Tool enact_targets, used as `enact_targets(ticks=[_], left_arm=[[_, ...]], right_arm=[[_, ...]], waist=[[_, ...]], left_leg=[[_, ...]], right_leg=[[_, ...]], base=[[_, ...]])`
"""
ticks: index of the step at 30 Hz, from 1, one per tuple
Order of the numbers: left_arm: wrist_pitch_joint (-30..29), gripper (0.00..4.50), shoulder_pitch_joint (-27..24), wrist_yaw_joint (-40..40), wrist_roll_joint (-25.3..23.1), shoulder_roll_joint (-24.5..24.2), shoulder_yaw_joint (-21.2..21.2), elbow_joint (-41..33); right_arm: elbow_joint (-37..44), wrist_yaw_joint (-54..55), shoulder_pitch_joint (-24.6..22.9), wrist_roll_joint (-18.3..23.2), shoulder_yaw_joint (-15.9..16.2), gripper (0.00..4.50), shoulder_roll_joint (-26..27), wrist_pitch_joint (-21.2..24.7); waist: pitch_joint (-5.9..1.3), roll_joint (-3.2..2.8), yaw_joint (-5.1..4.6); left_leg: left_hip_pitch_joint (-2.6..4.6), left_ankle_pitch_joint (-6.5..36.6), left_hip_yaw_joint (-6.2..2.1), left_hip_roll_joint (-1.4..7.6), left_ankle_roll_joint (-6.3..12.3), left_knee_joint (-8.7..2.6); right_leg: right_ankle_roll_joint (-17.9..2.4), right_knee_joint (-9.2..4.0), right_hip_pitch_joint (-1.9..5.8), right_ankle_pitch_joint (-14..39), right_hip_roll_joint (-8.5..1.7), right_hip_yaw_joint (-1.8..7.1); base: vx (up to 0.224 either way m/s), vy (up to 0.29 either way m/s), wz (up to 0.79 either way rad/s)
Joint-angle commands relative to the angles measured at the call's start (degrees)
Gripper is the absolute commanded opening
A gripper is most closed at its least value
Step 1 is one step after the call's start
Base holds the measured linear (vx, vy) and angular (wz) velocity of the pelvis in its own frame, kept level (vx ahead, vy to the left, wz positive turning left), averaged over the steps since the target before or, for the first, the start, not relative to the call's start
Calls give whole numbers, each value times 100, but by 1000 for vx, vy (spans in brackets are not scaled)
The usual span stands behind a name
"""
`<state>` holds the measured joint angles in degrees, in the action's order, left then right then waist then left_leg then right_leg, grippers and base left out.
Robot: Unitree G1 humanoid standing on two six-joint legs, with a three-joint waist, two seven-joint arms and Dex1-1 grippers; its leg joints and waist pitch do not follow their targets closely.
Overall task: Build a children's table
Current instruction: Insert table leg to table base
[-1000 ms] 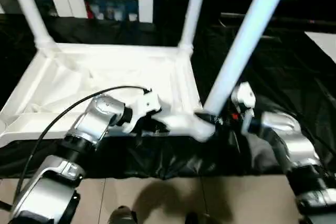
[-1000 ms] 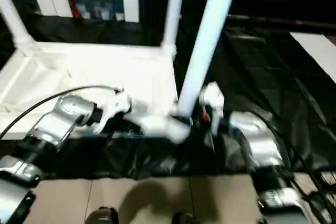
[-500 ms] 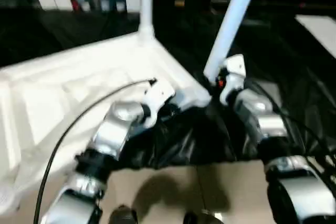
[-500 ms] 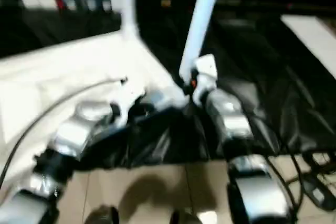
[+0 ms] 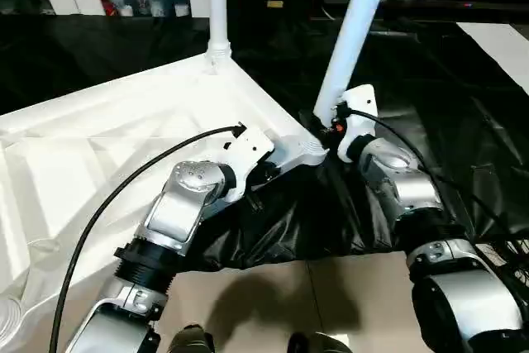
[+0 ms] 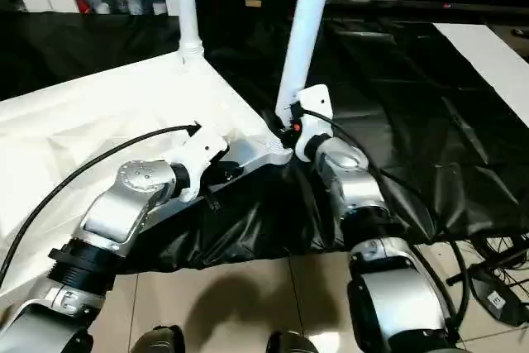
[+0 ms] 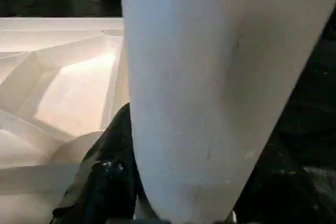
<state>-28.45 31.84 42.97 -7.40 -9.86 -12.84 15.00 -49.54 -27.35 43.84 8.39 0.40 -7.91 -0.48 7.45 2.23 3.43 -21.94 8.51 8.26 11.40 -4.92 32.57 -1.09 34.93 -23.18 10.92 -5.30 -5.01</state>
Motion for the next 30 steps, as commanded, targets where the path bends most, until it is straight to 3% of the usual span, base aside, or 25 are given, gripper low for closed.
enact_targets(ticks=[1,2,4,8,10,13,16,20,30], left_arm=[[339,0,245,222,255,174,-221,-394],[424,0,254,360,308,112,-221,-345],[569,0,267,525,373,32,-216,-257],[789,0,269,824,460,-105,-242,-142],[843,0,273,972,497,-168,-257,-103],[1001,0,310,1268,563,-287,-288,4],[1227,0,392,1608,634,-405,-323,190],[1611,0,532,2154,712,-551,-392,534],[1969,0,751,2889,814,-679,-474,1062]], right_arm=[[-503,-164,-306,-128,262,261,276,295],[-429,-279,-286,-60,207,295,278,230],[-324,-465,-277,8,164,304,271,136],[-58,-796,-348,109,169,341,227,51],[107,-984,-412,169,186,353,181,74],[481,-1349,-580,230,263,387,41,99],[935,-1823,-825,275,379,397,-187,181],[1577,-2629,-1253,319,622,397,-676,350],[2317,-3753,-1758,256,985,397,-1431,618]], waist=[[-358,-68,17],[-400,-57,31],[-397,-74,31],[-467,-96,32],[-503,-91,39],[-530,-92,59],[-535,-87,102],[-532,-90,193],[-539,-55,241]], left_leg=[[68,2134,15,147,59,-463],[68,1927,37,154,107,-444],[43,1738,60,156,163,-443],[40,1188,106,175,279,-393],[38,832,126,165,434,-354],[47,574,142,159,594,-329],[60,595,157,162,648,-317],[95,885,171,172,540,-335],[99,1067,193,163,489,-325]], right_leg=[[-936,-569,187,2251,-337,292],[-1009,-529,207,1909,-324,303],[-1099,-493,224,1611,-305,294],[-1361,-381,268,701,-286,300],[-1495,-313,304,69,-269,298],[-1625,-272,329,-313,-262,294],[-1642,-275,327,-291,-268,300],[-1533,-317,318,117,-265,312],[-1458,-353,292,550,-263,363]], base=[[0,0,0],[0,0,0],[0,0,0],[0,0,0],[0,0,0],[0,0,0],[0,0,0],[0,0,0],[0,0,0]])
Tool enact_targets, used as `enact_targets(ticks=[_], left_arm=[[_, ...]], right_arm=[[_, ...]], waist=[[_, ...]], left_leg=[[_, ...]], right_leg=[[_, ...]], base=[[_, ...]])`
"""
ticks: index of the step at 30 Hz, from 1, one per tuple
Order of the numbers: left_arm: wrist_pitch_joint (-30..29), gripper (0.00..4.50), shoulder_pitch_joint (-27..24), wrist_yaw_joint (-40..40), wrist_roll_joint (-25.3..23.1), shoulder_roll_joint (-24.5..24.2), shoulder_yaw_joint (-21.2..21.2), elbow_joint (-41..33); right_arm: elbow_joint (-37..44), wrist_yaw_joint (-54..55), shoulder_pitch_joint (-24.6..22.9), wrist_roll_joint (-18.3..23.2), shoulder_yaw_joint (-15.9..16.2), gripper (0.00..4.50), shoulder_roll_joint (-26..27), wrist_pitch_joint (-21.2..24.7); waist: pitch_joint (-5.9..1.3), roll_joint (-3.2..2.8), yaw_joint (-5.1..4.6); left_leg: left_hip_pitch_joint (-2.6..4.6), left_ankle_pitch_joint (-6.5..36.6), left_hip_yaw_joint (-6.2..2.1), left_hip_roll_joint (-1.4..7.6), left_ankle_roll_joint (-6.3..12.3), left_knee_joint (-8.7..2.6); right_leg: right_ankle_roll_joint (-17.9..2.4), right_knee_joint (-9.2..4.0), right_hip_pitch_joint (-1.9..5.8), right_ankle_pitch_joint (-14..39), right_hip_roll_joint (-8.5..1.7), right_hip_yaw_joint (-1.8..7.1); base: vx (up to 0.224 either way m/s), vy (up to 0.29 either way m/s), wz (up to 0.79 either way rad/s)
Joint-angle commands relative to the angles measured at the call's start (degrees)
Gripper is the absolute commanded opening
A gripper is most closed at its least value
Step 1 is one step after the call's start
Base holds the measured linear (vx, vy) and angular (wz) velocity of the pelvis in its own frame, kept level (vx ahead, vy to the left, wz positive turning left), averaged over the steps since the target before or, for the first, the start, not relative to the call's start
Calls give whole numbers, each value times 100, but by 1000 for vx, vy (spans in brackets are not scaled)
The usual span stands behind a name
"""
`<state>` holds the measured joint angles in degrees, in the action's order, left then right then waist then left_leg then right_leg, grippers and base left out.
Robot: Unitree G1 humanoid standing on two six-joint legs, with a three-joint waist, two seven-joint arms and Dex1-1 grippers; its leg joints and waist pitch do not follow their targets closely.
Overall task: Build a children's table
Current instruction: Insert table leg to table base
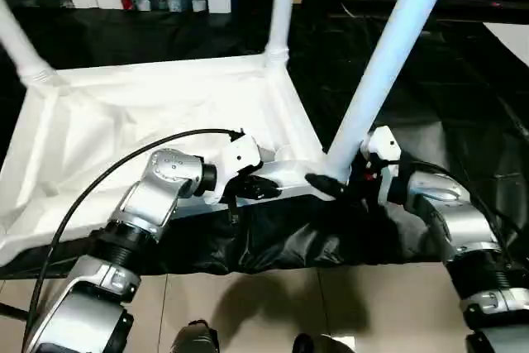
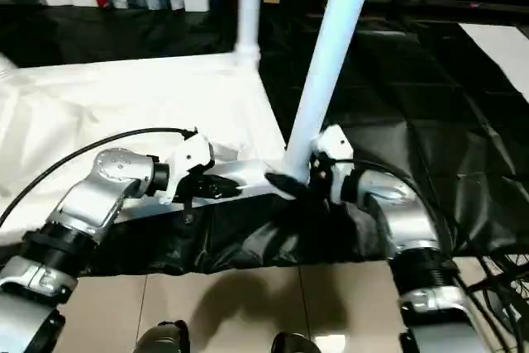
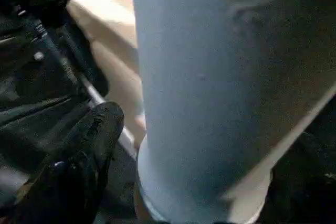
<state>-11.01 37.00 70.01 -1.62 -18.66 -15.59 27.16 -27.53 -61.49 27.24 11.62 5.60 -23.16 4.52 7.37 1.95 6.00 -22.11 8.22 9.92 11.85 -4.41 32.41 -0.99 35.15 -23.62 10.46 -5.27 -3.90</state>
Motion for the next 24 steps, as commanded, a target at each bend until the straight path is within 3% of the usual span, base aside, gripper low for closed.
enact_targets(ticks=[1,19,24], left_arm=[[268,0,248,282,253,180,-210,-107],[643,0,303,732,181,3,-233,306],[423,0,274,150,246,243,20,290]], right_arm=[[160,-430,-131,-92,503,397,18,98],[370,-776,-241,-198,693,279,-99,132],[415,-558,-342,-135,628,275,74,342]], waist=[[-545,-27,-6],[-591,21,55],[-615,12,68]], left_leg=[[115,1075,28,117,443,-303],[95,918,30,118,494,-266],[101,901,32,118,499,-256]], right_leg=[[-1479,-365,345,572,-269,251],[-1475,-330,351,617,-284,239],[-1490,-323,349,518,-275,238]], base=[[0,0,0],[0,0,0],[0,0,0]])
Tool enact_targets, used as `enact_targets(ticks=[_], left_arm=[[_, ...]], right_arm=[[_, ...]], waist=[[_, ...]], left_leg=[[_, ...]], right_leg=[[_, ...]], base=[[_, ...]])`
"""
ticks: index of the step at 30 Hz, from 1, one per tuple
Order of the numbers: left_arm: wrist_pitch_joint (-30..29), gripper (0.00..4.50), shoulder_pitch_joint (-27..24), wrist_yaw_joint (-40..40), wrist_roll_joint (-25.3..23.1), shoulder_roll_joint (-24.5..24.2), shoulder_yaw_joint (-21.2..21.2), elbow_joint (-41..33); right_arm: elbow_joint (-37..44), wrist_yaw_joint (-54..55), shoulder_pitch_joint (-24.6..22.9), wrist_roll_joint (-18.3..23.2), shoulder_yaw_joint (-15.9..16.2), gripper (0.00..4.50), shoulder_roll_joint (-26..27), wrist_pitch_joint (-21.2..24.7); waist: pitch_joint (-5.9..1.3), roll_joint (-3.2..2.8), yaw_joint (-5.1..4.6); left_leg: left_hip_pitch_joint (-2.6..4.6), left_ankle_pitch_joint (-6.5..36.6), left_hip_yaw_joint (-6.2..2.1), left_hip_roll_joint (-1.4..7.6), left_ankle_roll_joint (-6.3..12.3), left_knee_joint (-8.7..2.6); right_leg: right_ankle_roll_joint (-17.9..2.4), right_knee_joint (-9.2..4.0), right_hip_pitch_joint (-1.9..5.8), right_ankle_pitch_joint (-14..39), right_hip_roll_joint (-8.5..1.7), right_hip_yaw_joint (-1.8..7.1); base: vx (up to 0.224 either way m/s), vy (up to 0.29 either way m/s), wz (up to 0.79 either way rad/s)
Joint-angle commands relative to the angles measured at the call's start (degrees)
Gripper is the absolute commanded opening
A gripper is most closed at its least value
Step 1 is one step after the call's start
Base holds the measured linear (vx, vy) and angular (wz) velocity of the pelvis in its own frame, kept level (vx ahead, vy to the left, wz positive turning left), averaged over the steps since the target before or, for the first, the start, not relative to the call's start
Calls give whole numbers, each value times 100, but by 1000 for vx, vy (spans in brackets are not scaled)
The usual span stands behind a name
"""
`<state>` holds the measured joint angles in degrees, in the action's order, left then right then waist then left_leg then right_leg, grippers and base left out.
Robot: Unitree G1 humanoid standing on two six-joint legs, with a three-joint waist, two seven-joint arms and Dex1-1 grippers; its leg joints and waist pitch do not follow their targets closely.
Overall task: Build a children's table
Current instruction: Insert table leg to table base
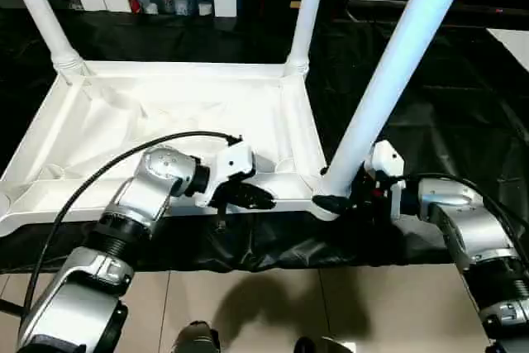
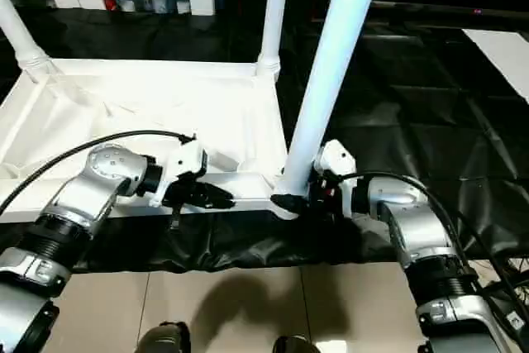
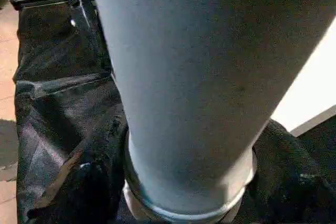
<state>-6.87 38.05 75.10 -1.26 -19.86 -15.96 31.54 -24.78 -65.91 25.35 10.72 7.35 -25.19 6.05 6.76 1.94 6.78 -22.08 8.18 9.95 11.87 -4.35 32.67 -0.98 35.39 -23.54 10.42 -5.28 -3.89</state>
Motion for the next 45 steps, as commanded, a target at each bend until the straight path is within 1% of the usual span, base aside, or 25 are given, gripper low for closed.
enact_targets(ticks=[1,3,4,5,7,9,10,11,12,14,16,17,20,21,23,25,29,30,32,33,34,36,40,44,45], left_arm=[[-68,0,181,-566,209,452,125,-139],[-179,0,198,-886,185,588,201,-151],[-356,0,199,-1290,149,778,273,-222],[-477,0,192,-1583,119,918,321,-278],[-664,0,182,-1972,89,1145,372,-352],[-725,0,180,-2137,50,1243,373,-372],[-735,0,194,-2413,-79,1382,324,-354],[-728,0,201,-2691,-183,1541,290,-334],[-705,0,206,-2799,-231,1603,271,-318],[-693,0,199,-2809,-242,1679,202,-320],[-706,0,182,-2805,-250,1715,156,-347],[-693,0,180,-2810,-275,1709,137,-349],[-638,0,145,-2689,-284,1630,122,-368],[-645,0,128,-2656,-274,1608,115,-390],[-547,0,44,-2334,-241,1421,37,-474],[-493,0,-7,-2098,-203,1295,10,-518],[-400,0,-111,-1369,-48,942,-75,-611],[-398,0,-116,-1307,-32,916,-80,-616],[-366,0,-120,-1126,-27,807,-107,-607],[-366,0,-120,-1126,-27,807,-107,-607],[-325,0,-106,-984,-24,729,-115,-563],[-248,0,-74,-645,44,596,-96,-472],[-155,0,-3,-180,123,422,-136,-356],[-100,0,79,128,115,301,-218,-242],[-73,0,99,187,100,276,-239,-206]], right_arm=[[141,28,-175,-41,421,274,360,241],[37,471,-155,-103,334,274,567,261],[-240,1230,-31,-188,158,274,923,277],[-493,1812,100,-248,16,274,1183,296],[-902,2631,323,-309,-180,274,1569,332],[-1047,2931,406,-345,-236,274,1721,339],[-1300,3426,539,-448,-281,274,1934,320],[-1560,3913,675,-497,-343,274,2170,307],[-1670,4108,732,-521,-365,274,2257,265],[-1777,4225,783,-601,-342,274,2332,99],[-1829,4225,805,-626,-381,274,2407,12],[-1837,4191,810,-603,-435,329,2448,9],[-1730,3985,800,-503,-510,347,2480,40],[-1736,3976,809,-515,-500,347,2472,13],[-1658,3873,781,-565,-461,383,2342,-70],[-1575,3665,729,-500,-457,389,2208,-100],[-1062,2655,415,-426,-269,389,1692,-147],[-1004,2553,382,-420,-245,389,1642,-142],[-783,2142,251,-408,-136,389,1439,-150],[-783,2142,251,-408,-136,389,1439,-150],[-576,1744,128,-374,-28,389,1232,-87],[-187,952,-106,-324,190,389,794,-39],[178,209,-264,-183,340,389,376,34],[347,-133,-293,-126,420,389,207,133],[375,-186,-295,-125,440,372,185,157]], waist=[[-551,19,-11],[-532,14,-16],[-533,11,-23],[-538,-24,-51],[-530,9,-129],[-537,6,-182],[-551,1,-189],[-530,33,-197],[-529,20,-220],[-543,25,-213],[-555,23,-200],[-564,24,-197],[-551,12,-198],[-554,9,-196],[-560,3,-206],[-571,6,-214],[-580,5,-176],[-600,0,-146],[-601,-2,-147],[-594,-1,-151],[-588,-10,-154],[-570,3,-117],[-552,8,-81],[-556,11,-70],[-560,9,-68]], left_leg=[[101,915,33,117,490,-285],[119,1156,25,120,380,-308],[121,1215,17,122,327,-317],[119,1312,3,120,189,-331],[115,1635,-31,103,-55,-374],[109,1607,-29,97,-46,-370],[112,1534,-14,92,3,-358],[99,1508,-12,89,29,-364],[107,1567,-10,88,17,-373],[118,1559,-2,85,17,-359],[110,1465,7,78,83,-347],[99,1375,14,76,144,-342],[93,1397,14,75,203,-352],[97,1428,9,78,185,-358],[93,1464,5,81,163,-363],[86,1423,6,82,183,-356],[83,1145,25,88,343,-334],[94,1050,25,85,389,-321],[90,980,30,92,457,-316],[84,1020,31,92,460,-319],[86,1066,28,93,451,-324],[107,1255,35,104,441,-325],[109,1485,22,115,367,-349],[106,1475,11,124,333,-357],[106,1460,12,124,327,-353]], right_leg=[[-1492,-349,338,537,-273,239],[-1416,-400,314,969,-288,237],[-1384,-408,314,1093,-293,234],[-1340,-418,297,1301,-304,233],[-1130,-475,308,1868,-301,204],[-1081,-481,301,1783,-291,220],[-1071,-479,292,1612,-283,233],[-1061,-481,280,1580,-274,232],[-1029,-497,263,1713,-279,235],[-978,-511,263,1718,-280,235],[-982,-487,271,1458,-263,243],[-1007,-471,277,1271,-260,245],[-1029,-474,280,1255,-253,238],[-1014,-478,283,1330,-255,233],[-1000,-483,287,1390,-262,234],[-1015,-471,295,1266,-261,235],[-1163,-432,314,799,-258,245],[-1201,-409,330,631,-243,239],[-1283,-381,322,405,-234,239],[-1320,-385,324,454,-242,236],[-1328,-396,322,526,-244,234],[-1266,-435,321,814,-252,245],[-1169,-479,310,1298,-266,242],[-1155,-475,302,1373,-272,239],[-1178,-470,297,1331,-274,240]], base=[[0,0,0],[0,0,0],[0,0,0],[0,0,0],[0,0,0],[0,0,0],[0,0,0],[0,0,0],[0,0,0],[0,0,0],[0,0,0],[0,0,0],[0,0,0],[0,0,0],[0,0,0],[0,0,0],[0,0,0],[0,0,0],[0,0,0],[0,0,0],[0,0,0],[0,0,0],[0,0,0],[0,0,0],[0,0,0]])
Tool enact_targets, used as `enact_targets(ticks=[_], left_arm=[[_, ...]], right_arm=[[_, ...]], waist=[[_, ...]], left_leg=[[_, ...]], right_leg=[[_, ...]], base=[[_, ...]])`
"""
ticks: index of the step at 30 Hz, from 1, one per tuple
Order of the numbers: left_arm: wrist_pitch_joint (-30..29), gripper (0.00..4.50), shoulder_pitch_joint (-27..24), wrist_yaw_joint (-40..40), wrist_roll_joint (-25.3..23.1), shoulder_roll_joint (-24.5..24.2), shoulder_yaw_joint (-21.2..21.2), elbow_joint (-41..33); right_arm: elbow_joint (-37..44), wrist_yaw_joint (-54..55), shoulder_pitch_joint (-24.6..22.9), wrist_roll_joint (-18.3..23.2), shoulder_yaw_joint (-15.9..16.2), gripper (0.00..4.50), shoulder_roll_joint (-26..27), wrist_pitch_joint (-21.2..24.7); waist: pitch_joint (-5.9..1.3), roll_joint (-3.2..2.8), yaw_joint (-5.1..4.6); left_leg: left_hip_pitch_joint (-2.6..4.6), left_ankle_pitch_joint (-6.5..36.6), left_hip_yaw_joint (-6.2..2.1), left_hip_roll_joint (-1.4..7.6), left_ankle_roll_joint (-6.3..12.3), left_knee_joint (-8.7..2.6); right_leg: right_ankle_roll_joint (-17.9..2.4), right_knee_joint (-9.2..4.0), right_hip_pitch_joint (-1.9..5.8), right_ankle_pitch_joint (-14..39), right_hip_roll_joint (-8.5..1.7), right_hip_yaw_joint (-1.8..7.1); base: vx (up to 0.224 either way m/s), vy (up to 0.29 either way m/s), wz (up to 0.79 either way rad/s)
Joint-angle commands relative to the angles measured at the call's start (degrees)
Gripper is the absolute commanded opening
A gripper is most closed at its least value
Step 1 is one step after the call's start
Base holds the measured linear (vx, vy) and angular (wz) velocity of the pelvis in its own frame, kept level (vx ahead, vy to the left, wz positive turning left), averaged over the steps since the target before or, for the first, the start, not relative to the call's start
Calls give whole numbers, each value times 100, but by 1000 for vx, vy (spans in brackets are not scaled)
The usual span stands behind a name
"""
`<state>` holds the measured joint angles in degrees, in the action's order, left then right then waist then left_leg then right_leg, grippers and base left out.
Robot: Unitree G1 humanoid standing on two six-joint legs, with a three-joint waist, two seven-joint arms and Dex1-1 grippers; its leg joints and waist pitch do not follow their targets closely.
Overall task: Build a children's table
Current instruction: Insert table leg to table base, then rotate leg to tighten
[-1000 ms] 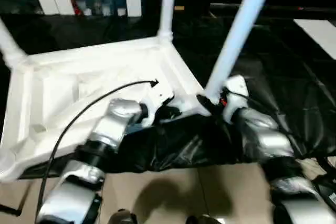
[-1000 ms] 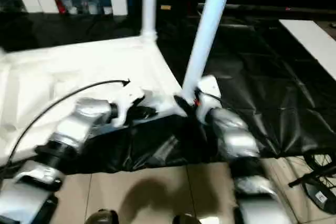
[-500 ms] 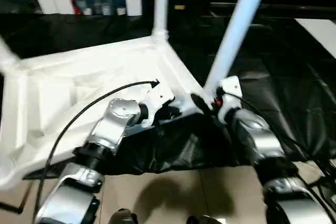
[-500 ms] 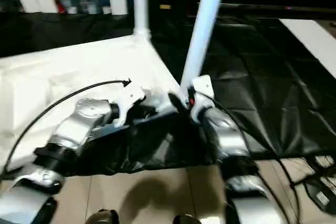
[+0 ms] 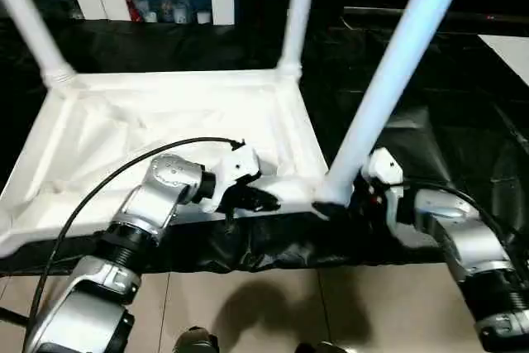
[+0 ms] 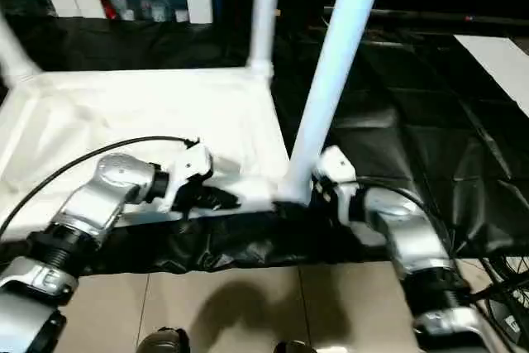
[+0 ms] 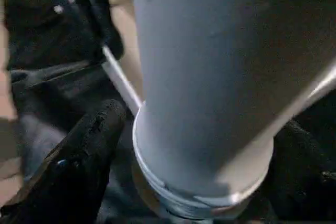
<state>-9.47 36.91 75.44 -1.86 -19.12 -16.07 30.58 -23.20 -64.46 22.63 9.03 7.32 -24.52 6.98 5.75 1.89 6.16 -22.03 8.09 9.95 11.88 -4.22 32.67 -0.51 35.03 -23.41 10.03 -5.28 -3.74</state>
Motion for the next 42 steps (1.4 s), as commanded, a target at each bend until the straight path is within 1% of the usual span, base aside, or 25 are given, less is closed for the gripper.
enact_targets(ticks=[1,2,7,9,10,16,19,20,21,22,23,24,26,28,29,31,32,33,34,36,37,38,39,40,42], left_arm=[[245,0,251,241,131,165,-258,-39],[245,0,251,241,131,165,-258,-39],[375,0,353,455,86,106,-302,185],[407,0,378,503,89,105,-292,240],[426,0,392,509,92,107,-284,278],[446,0,378,391,137,194,-205,325],[395,0,379,4,141,357,-71,331],[393,0,379,-12,141,364,-66,331],[319,0,425,-514,107,581,56,418],[293,0,442,-672,105,665,99,454],[282,0,450,-736,104,700,117,470],[241,0,481,-1075,60,861,169,514],[160,0,503,-1439,7,1049,206,527],[32,0,510,-1867,-70,1289,222,497],[-18,0,502,-2007,-85,1392,219,464],[-140,0,492,-2274,-67,1610,244,405],[-140,0,491,-2282,-69,1618,241,404],[-111,0,470,-2388,-123,1743,182,397],[-111,0,470,-2388,-123,1743,182,397],[2,0,454,-2352,-196,1737,110,412],[58,0,435,-2309,-234,1707,71,399],[134,0,408,-2241,-278,1658,19,370],[216,0,374,-2123,-296,1597,-31,331],[294,0,331,-1987,-299,1528,-78,277],[372,0,248,-1738,-279,1381,-158,161]], right_arm=[[264,-413,-27,49,477,362,86,114],[264,-413,-27,49,477,362,86,114],[348,-483,-25,57,513,320,88,185],[388,-489,-49,58,537,310,111,217],[407,-496,-66,58,540,290,130,242],[505,-389,-175,103,511,277,252,301],[415,42,-171,114,363,277,503,380],[408,65,-169,112,357,277,514,381],[-52,1020,28,-112,142,276,885,301],[-229,1366,109,-178,57,276,1025,301],[-303,1510,142,-205,22,276,1083,303],[-606,2083,287,-321,-75,276,1324,279],[-916,2668,447,-408,-169,275,1591,306],[-1190,3244,606,-433,-284,275,1925,323],[-1289,3466,665,-434,-329,275,2068,334],[-1494,3888,791,-503,-357,275,2296,276],[-1505,3900,798,-508,-359,275,2308,264],[-1672,4047,894,-599,-396,275,2488,-14],[-1672,4047,894,-599,-396,275,2488,-14],[-1677,3965,897,-571,-425,345,2530,-124],[-1650,3906,883,-526,-455,347,2539,-142],[-1627,3822,870,-481,-473,354,2527,-153],[-1582,3734,846,-461,-467,367,2491,-165],[-1525,3665,813,-453,-455,367,2447,-165],[-1395,3487,737,-487,-394,391,2314,-193]], waist=[[-459,11,2],[-460,14,1],[-471,14,32],[-472,4,38],[-470,-7,42],[-468,1,38],[-456,-1,36],[-450,-8,26],[-451,11,19],[-437,0,7],[-424,-17,-28],[-439,-5,-47],[-430,-8,-104],[-436,-6,-143],[-438,4,-139],[-447,-12,-136],[-446,-10,-142],[-455,-14,-143],[-458,-13,-141],[-472,-21,-132],[-475,-22,-128],[-471,7,-124],[-463,-6,-127],[-461,-9,-127],[-464,-27,-129]], left_leg=[[106,1463,13,118,322,-351],[104,1447,14,119,319,-351],[101,1310,19,123,339,-339],[107,1359,20,122,322,-341],[110,1394,16,124,303,-345],[106,1421,12,123,280,-350],[116,1509,12,128,251,-360],[119,1585,3,123,200,-371],[122,1656,0,118,170,-376],[122,1675,4,123,127,-380],[131,1855,-14,110,2,-395],[131,1932,-42,111,-101,-407],[135,1992,-43,105,-140,-419],[125,1981,-35,104,-127,-413],[137,1931,-24,92,-78,-400],[129,1812,-15,91,-34,-396],[123,1773,-13,89,-27,-397],[116,1716,-8,86,4,-392],[109,1710,-5,88,16,-391],[111,1634,4,81,90,-380],[112,1604,7,81,104,-376],[101,1520,10,79,153,-375],[100,1524,13,79,178,-379],[98,1543,8,81,182,-384],[88,1630,-1,90,163,-397]], right_leg=[[-1236,-435,282,1358,-270,223],[-1240,-431,284,1335,-269,223],[-1324,-398,288,1101,-271,221],[-1334,-406,289,1158,-278,220],[-1327,-411,287,1204,-282,220],[-1319,-411,290,1206,-280,219],[-1311,-427,277,1316,-284,224],[-1281,-436,269,1450,-285,219],[-1220,-457,277,1617,-290,216],[-1202,-461,247,1692,-299,227],[-1171,-489,225,2028,-315,213],[-1066,-504,251,2253,-325,197],[-1014,-519,235,2244,-300,202],[-1030,-513,230,2116,-295,216],[-1021,-517,220,2079,-297,225],[-1019,-512,226,1961,-297,231],[-1027,-506,230,1871,-280,225],[-1032,-494,239,1745,-274,227],[-1020,-497,241,1715,-283,228],[-1031,-482,250,1512,-265,231],[-1045,-475,251,1449,-266,233],[-1057,-463,260,1370,-262,230],[-1057,-471,255,1388,-261,230],[-1047,-478,259,1434,-267,227],[-994,-486,271,1557,-271,226]], base=[[0,0,0],[0,0,0],[0,0,0],[0,0,0],[0,0,0],[0,0,0],[0,0,0],[0,0,0],[0,0,0],[0,0,0],[0,0,0],[0,0,0],[0,0,0],[0,0,0],[0,0,0],[0,0,0],[0,0,0],[0,0,0],[0,0,0],[0,0,0],[0,0,0],[0,0,0],[0,0,0],[0,0,0],[0,0,0]])
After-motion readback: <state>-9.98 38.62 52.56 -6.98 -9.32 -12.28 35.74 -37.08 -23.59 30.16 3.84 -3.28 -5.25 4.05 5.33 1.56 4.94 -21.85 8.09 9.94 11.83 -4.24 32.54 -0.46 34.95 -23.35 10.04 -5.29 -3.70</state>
